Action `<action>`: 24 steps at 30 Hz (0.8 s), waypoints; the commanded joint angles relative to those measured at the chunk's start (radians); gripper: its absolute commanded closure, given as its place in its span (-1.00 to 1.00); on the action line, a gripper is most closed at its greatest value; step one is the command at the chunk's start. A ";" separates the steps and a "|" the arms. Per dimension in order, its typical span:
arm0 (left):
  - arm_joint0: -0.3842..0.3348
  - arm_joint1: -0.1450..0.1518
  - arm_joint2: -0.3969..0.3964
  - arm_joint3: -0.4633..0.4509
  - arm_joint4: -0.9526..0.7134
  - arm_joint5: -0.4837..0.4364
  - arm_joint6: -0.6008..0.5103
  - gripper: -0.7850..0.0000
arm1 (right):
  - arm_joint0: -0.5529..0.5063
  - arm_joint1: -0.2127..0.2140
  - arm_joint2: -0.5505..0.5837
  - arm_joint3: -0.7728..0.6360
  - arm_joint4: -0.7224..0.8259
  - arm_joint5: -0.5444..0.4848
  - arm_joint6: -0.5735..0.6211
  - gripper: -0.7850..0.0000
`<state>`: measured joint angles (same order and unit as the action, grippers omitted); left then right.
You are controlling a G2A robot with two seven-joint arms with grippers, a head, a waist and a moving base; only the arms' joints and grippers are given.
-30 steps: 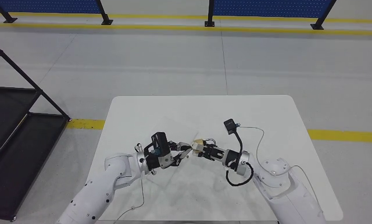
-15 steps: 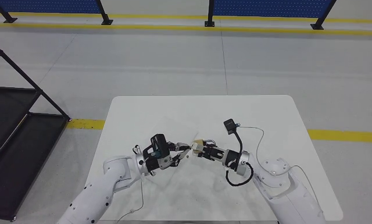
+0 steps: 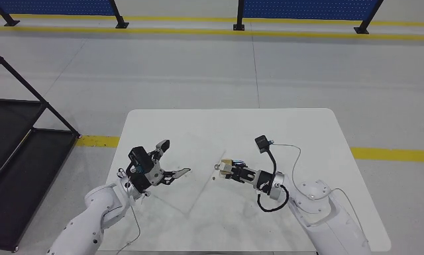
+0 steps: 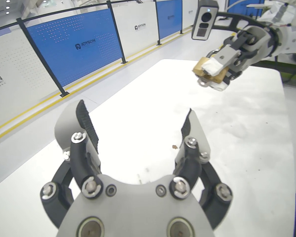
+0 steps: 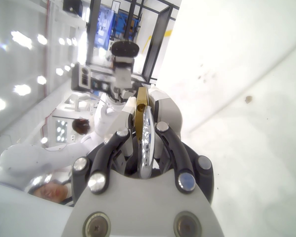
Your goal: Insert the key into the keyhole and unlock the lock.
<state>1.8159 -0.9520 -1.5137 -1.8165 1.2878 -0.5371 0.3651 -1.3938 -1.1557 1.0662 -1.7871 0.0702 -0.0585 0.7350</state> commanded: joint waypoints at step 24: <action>0.022 0.001 -0.035 0.006 -0.032 -0.004 0.007 -1.00 | 0.097 -0.016 -0.155 0.047 -0.396 0.528 -0.089 1.00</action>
<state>1.8380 -0.9506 -1.5486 -1.8101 1.2559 -0.5416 0.3717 -1.3058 -1.1691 0.9235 -1.7435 -0.3137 0.4342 0.6474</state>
